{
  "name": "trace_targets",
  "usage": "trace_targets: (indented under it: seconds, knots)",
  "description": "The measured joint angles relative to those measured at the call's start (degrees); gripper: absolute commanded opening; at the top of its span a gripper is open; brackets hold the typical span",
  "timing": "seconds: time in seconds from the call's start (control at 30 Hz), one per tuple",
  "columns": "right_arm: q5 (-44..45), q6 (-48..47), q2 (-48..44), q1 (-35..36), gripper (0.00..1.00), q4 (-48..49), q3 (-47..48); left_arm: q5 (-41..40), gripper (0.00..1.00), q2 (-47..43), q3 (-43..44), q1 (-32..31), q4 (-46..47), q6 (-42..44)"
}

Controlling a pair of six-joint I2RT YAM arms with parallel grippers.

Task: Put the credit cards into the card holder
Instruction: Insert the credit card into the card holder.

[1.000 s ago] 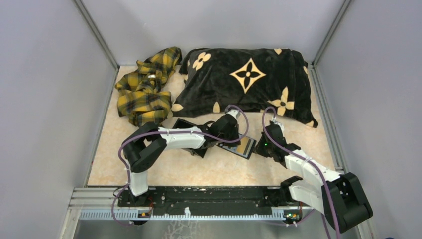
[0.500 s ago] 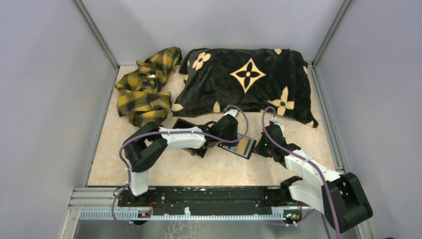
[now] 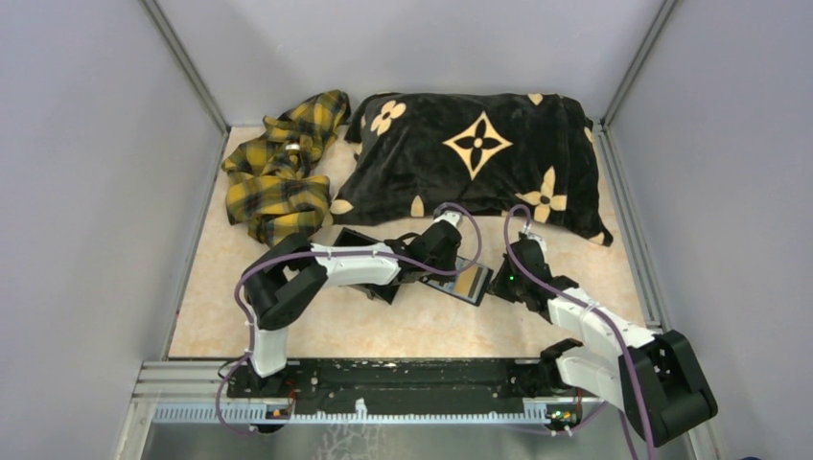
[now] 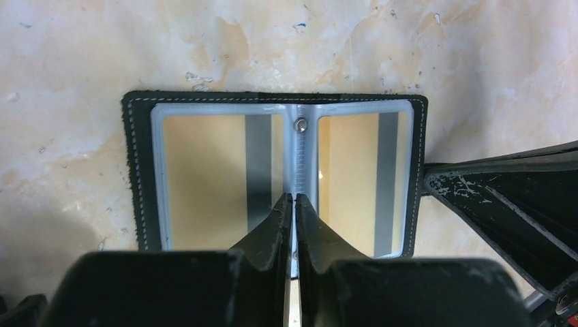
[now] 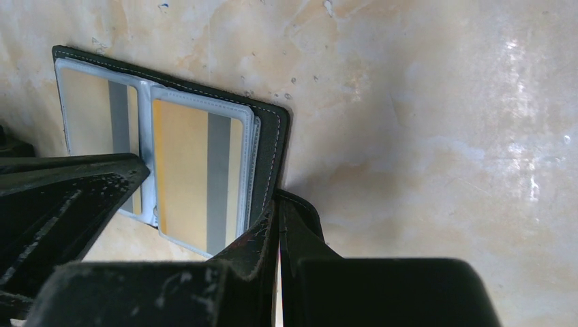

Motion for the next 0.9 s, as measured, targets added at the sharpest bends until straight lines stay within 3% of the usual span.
trace_targets:
  seconds: [0.5, 0.67, 0.9]
  knots:
    - [-0.55, 0.0, 0.96, 0.0, 0.0, 1.9, 0.0, 0.33, 0.12, 3.1, 3.87, -1.42, -1.2, 2.21]
    - [-0.5, 0.0, 0.94, 0.0, 0.0, 1.86, 0.0, -1.73, 0.23, 3.1, 5.11, -1.86, -3.45, 2.45]
    - [-0.44, 0.0, 0.59, 0.0, 0.0, 1.66, 0.07, -7.26, 0.5, 3.1, 8.68, -2.51, -8.92, 2.6]
